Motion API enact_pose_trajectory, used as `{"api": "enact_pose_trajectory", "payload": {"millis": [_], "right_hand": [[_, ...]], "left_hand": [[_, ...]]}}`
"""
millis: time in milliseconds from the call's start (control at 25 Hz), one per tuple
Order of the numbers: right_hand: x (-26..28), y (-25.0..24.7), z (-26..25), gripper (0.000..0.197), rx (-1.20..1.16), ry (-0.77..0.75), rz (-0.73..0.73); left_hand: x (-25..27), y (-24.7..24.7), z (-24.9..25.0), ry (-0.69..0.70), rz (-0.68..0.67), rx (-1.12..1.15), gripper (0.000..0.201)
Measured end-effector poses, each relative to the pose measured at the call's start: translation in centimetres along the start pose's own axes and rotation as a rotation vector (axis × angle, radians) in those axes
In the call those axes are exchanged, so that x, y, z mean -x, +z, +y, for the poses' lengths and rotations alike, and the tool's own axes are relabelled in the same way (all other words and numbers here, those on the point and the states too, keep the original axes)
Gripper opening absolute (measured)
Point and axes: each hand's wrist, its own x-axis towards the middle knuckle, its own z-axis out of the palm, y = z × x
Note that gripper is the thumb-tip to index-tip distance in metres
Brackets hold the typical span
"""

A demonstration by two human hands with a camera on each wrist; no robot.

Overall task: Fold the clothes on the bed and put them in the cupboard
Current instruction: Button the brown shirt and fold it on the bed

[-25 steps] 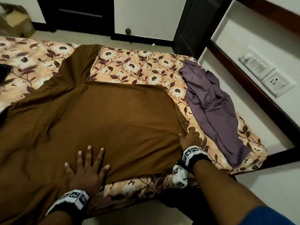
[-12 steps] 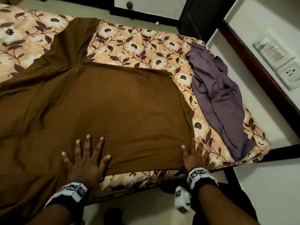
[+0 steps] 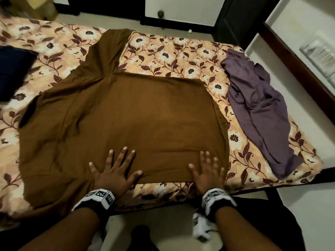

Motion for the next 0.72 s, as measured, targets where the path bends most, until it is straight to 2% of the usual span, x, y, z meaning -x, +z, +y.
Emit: {"api": "enact_pose_trajectory", "payload": {"millis": [80,160,240,320,400,520,600,640,720], "right_hand": [[-1.6,-1.8,3.9,0.072,-0.032,0.24,-0.051],[-2.1,-2.8,3.9,0.072,-0.12,0.299,-0.02],[-1.8,-2.9,2.3,0.067,-0.275,0.418,0.132],[-1.8,-2.7,2.6,0.048,-0.426,0.529,0.264],[-2.0,-2.1,4.2,0.022,-0.558,0.56,0.293],[-2.0,-2.4,5.4,0.027,-0.653,0.505,0.234],[-2.1,-3.4,6.0,0.027,-0.685,0.474,0.26],[-2.1,-4.2,6.5,0.022,-0.702,0.477,0.297],[-2.2,-5.1,7.7,0.017,-0.676,0.499,0.243]], "left_hand": [[0.3,-0.4,-0.3,-0.004,-0.02,-0.019,0.08],[0.2,-0.3,-0.2,-0.006,-0.029,-0.053,0.085],[-0.2,0.2,-0.1,-0.003,-0.016,-0.067,0.086],[0.4,0.4,0.0,0.019,0.09,-0.067,0.088],[1.5,0.8,-0.8,0.064,0.173,-0.018,0.081],[3.6,1.3,-3.0,0.058,0.267,0.018,0.062],[4.1,1.1,-4.5,0.013,0.299,0.07,0.054],[4.2,1.0,-5.2,0.0,0.293,0.073,0.053],[4.2,1.1,-6.0,-0.008,0.232,0.041,0.056]]}}
